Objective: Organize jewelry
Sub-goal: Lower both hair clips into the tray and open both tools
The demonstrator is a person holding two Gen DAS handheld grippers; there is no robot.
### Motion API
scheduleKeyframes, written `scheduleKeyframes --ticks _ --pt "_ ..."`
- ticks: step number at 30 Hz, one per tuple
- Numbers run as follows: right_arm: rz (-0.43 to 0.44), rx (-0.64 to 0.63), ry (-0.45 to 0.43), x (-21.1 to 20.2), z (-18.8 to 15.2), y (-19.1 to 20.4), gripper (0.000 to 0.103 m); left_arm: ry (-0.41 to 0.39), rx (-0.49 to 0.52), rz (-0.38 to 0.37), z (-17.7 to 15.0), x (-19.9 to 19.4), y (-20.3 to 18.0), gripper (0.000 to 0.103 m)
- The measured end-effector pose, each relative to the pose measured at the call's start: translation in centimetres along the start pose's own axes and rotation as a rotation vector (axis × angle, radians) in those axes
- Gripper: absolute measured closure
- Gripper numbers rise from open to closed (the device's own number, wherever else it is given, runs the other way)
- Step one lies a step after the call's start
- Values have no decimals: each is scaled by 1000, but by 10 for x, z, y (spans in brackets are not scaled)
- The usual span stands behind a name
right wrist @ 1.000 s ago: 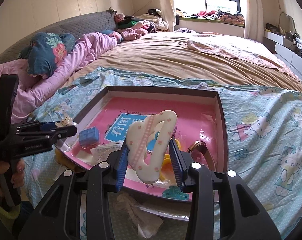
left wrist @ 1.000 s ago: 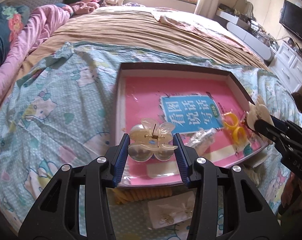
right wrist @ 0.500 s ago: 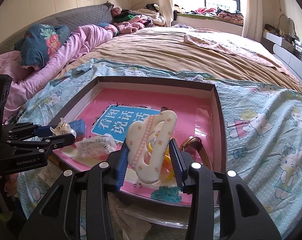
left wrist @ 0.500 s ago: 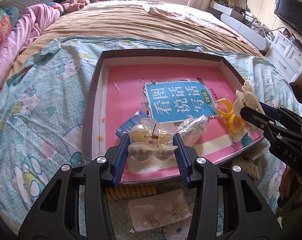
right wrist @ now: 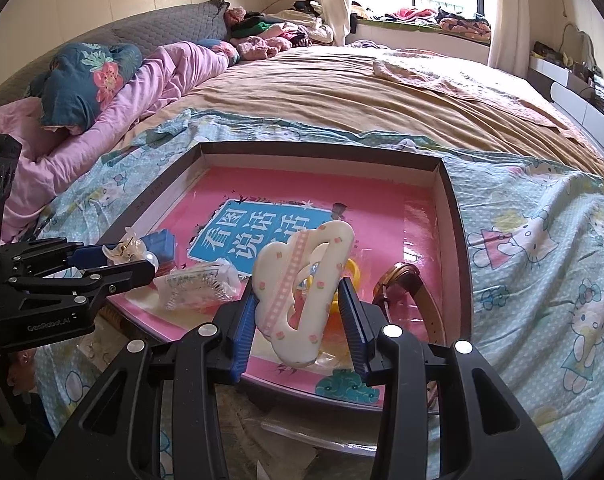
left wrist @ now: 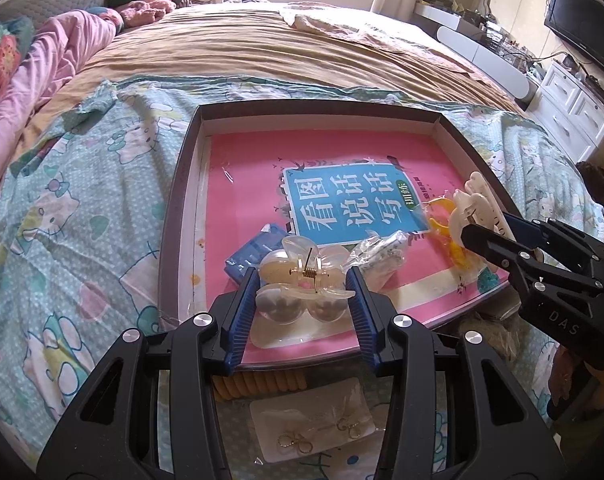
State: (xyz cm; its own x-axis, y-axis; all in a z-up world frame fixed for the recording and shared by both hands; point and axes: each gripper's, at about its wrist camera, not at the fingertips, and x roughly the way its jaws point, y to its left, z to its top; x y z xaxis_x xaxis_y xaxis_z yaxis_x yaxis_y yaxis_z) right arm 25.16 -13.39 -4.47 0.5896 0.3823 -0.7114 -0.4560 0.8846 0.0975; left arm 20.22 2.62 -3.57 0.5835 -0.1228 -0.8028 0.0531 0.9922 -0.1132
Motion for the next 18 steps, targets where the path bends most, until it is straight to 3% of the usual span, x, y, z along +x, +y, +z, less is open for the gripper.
scheduleKeyframes --ticks 8,18 --pt "1 17 4 -1 -2 -2 64 -3 1 -3 1 -1 -1 64" --pt "2 33 -30 -16 0 -5 44 -16 -3 -2 2 -7 1 60"
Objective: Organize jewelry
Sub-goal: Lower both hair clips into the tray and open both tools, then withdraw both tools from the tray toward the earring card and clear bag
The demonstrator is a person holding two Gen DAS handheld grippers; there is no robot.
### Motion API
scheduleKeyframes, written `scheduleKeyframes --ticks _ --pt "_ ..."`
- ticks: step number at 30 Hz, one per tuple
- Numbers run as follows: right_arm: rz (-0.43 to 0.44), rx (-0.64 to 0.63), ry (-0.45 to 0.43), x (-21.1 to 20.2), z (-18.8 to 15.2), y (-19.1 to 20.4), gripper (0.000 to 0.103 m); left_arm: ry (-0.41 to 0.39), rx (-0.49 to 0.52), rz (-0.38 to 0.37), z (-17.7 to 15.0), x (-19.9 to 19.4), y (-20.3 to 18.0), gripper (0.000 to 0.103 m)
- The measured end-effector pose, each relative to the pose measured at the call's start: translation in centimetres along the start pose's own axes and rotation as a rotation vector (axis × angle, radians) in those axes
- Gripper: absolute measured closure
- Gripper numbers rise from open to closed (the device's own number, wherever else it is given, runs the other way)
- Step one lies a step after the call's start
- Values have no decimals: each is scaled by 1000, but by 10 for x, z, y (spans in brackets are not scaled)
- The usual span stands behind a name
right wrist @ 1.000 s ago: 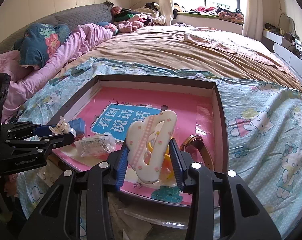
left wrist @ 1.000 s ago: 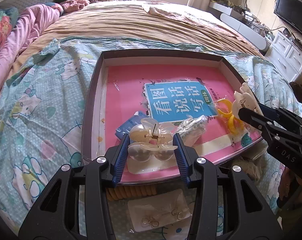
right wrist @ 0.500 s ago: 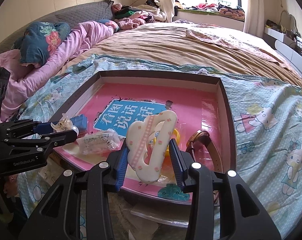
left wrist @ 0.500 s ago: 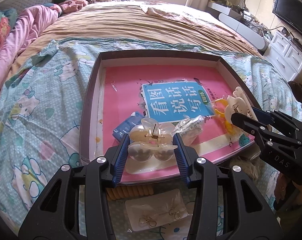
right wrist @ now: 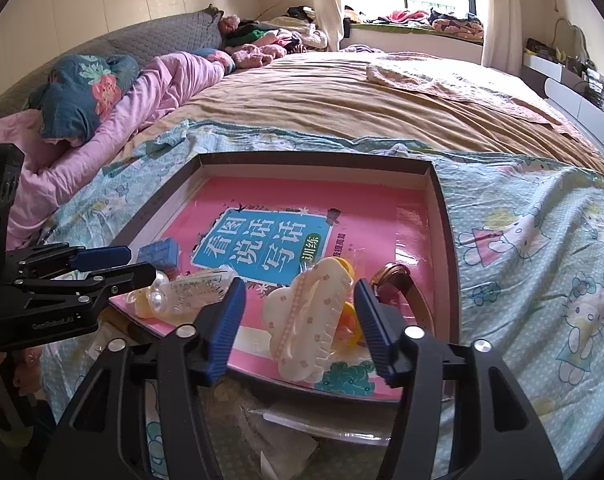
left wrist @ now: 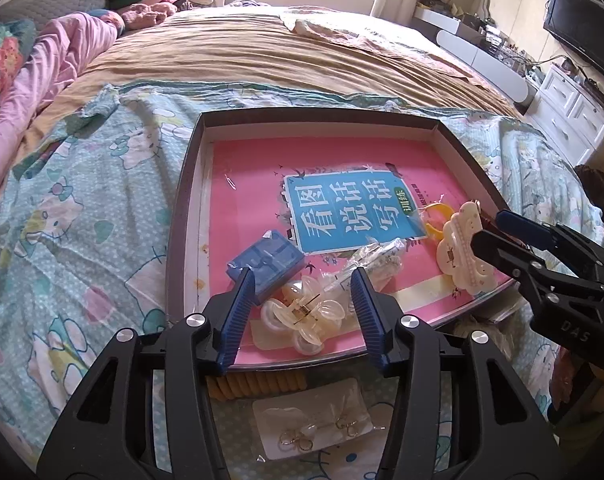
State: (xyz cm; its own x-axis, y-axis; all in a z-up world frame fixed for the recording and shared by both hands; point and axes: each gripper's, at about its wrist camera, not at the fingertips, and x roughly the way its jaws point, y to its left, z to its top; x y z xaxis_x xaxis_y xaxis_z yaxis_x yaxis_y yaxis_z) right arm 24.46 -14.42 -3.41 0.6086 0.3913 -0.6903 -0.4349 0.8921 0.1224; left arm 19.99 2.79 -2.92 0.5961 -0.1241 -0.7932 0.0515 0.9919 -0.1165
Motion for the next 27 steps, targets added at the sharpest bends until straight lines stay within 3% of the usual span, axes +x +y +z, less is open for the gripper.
scheduleKeyframes --ticks 5,9,11,14,17,23,27 --pt "-4 21 -24 -11 0 -3 30 -5 -3 2 0 -3 1 55" --pt "-2 37 -32 -18 0 -7 25 -8 -5 1 0 -8 1 50" --pt "-7 47 -40 -22 -1 -8 16 -10 -7 -1 1 -11 2 44" --pt "-5 58 -52 -28 0 -11 16 -21 -13 0 1 -17 3 40" --pt "-5 66 -53 -33 0 -12 16 -39 -32 -2 1 -25 5 22" --pt "1 66 -57 -39 -2 -10 16 -78 -30 30 2 -40 6 10" --pt "11 54 -72 -47 -2 -5 16 -92 -41 35 0 -47 10 10"
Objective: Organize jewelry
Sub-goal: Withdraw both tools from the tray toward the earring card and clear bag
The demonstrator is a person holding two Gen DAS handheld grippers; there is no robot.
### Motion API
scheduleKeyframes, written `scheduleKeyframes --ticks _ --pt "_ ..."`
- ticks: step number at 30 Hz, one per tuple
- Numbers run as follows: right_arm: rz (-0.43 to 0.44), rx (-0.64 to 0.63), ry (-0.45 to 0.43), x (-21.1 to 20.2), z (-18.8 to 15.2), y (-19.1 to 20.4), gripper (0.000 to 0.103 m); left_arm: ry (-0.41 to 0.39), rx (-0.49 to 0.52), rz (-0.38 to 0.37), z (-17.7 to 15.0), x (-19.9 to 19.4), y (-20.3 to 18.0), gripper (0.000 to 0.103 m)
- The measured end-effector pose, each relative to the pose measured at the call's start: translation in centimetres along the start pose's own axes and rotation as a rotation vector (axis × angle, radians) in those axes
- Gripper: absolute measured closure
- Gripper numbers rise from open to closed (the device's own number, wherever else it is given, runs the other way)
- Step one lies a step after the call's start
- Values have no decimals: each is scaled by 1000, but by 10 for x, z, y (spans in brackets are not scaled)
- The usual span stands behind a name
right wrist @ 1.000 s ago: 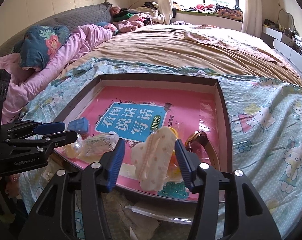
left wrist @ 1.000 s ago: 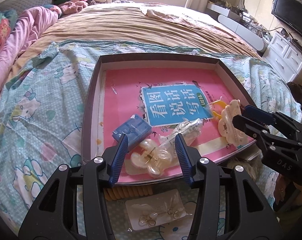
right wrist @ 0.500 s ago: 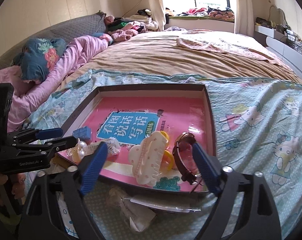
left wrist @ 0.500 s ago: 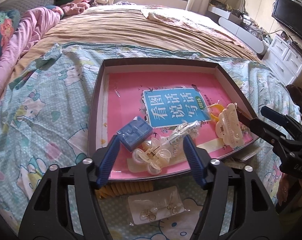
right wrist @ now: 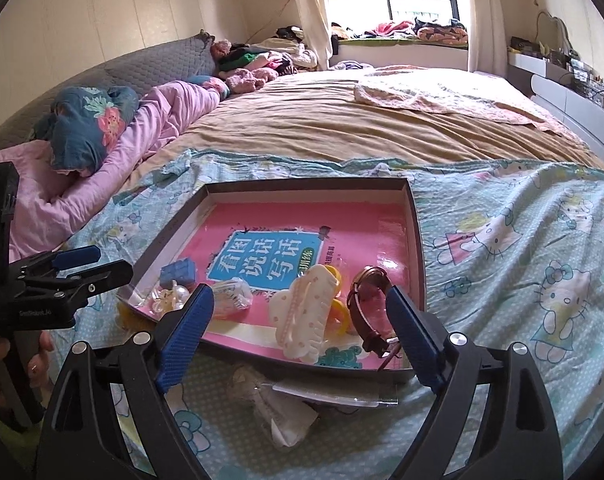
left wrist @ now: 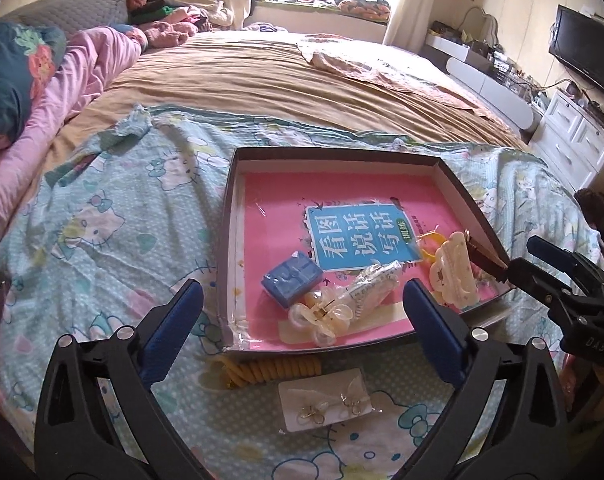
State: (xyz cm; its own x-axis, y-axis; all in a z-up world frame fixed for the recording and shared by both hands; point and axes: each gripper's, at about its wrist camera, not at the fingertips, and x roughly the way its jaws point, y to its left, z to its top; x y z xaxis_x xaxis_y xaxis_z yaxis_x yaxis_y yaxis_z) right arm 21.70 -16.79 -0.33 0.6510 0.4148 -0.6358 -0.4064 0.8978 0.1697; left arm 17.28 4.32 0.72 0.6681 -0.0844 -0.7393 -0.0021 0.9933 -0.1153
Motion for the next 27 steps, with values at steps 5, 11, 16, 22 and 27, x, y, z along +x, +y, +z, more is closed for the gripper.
scheduleKeyframes --ticks 5,11,16,22,27 --pt "8 -10 -19 -11 1 5 15 -8 2 3 -1 -7 0 10" --pt "-2 -13 -38 -23 2 8 4 -24 9 -1 -2 -19 -1 10" --pt "-10 -20 -67 -36 2 8 4 -47 5 -11 -3 -32 -1 10" --pt "-8 -20 -83 -50 1 6 4 -82 -5 -14 -3 -49 1 10" --pt "2 -25 -99 -64 -1 8 4 -108 -19 -9 -3 -62 4 10"
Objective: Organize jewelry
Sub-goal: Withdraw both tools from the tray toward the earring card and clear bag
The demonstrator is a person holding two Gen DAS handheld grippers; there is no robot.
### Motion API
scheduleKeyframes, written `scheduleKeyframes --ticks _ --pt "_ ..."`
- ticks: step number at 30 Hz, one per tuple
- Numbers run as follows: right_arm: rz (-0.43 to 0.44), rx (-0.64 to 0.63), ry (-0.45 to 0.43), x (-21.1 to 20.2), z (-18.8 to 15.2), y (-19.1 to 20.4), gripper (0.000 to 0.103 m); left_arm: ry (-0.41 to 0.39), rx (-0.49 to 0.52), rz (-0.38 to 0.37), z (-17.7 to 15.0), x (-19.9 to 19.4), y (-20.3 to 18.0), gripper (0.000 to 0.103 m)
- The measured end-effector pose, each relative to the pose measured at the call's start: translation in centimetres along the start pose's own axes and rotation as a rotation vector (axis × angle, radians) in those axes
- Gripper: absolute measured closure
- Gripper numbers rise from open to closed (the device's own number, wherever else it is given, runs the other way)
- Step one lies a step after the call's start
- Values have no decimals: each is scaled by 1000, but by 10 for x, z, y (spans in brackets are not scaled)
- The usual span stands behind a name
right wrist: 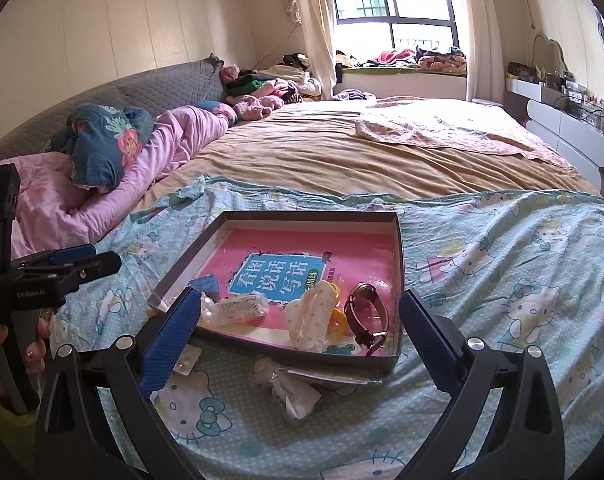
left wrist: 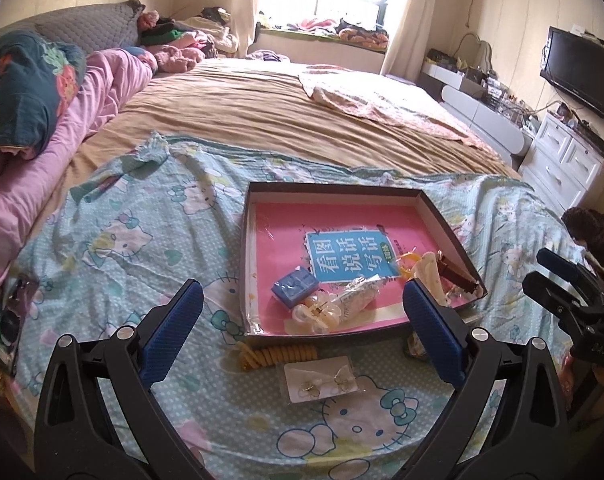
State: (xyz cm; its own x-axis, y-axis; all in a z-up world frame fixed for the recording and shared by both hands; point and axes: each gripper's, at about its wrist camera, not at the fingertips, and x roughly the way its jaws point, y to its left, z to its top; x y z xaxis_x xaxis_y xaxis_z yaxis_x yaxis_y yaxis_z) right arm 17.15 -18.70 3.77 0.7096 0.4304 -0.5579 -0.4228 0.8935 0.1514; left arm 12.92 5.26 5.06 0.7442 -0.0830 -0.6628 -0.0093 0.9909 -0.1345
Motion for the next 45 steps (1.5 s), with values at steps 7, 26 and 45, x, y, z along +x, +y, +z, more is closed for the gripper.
scheduleKeyframes --ticks 7,26,45 --pt "9 -13 -8 -13 -3 4 4 -29 -28 6 -3 -17 8 10" --pt "35 -52 53 -22 -34 16 4 -6 -39 27 -25 -26 10 10" --pt "47 -101 122 -16 -63 21 4 107 18 20 -57 1 -10 10"
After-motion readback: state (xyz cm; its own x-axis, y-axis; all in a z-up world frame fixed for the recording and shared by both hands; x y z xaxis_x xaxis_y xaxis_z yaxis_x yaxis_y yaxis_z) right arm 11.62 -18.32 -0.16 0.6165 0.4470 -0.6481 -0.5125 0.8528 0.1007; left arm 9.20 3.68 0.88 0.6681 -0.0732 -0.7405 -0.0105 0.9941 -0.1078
